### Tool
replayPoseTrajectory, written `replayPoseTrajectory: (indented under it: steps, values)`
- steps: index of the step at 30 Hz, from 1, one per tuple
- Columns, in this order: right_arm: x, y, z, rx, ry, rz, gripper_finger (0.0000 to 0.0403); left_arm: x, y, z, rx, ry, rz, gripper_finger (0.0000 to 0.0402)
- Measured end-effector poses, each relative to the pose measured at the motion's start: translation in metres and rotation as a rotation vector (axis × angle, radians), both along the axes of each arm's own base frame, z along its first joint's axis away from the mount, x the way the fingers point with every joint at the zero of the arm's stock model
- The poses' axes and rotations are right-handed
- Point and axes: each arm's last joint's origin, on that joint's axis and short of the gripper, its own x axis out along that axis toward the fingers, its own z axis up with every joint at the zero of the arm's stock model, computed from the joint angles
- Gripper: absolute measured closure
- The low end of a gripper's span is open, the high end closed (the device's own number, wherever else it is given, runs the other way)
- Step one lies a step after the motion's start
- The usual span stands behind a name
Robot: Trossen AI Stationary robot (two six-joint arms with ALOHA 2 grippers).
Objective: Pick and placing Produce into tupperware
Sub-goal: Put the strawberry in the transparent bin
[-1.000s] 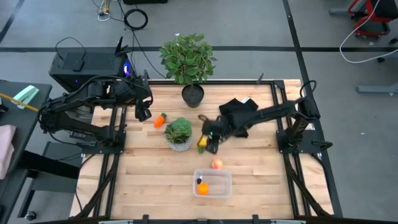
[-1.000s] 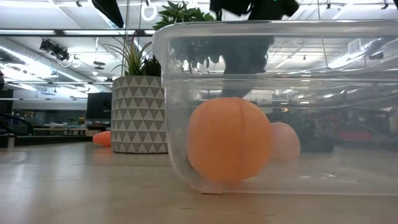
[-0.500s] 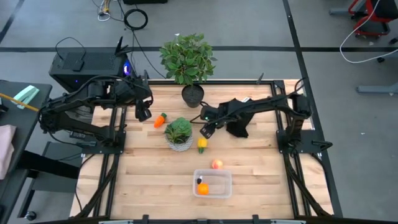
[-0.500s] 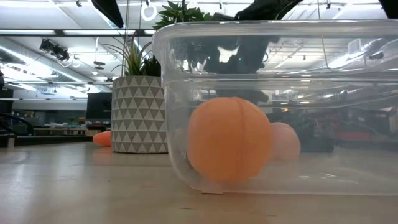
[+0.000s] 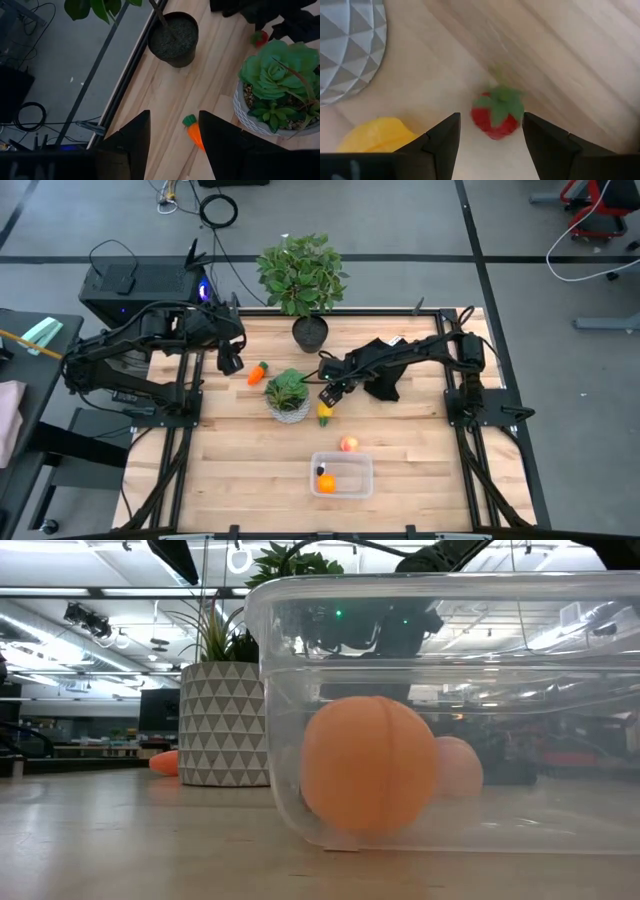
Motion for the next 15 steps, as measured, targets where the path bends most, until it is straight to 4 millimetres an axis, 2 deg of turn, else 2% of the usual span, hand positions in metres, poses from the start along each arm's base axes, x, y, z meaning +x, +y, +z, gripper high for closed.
replayPoseTrajectory:
  steps: [7, 15]
  values:
    - [0.0041, 0.0018, -0.0039, 0.013, -0.024, -0.013, 0.0197, 0.0000, 0.0000, 0.0000, 0.000, 0.000, 0.000, 0.0229]
    - [0.0035, 0.0018, -0.0016, 0.005, -0.026, 0.001, 0.0239, 0.0000, 0.0000, 0.0000, 0.000, 0.000, 0.000, 0.0229]
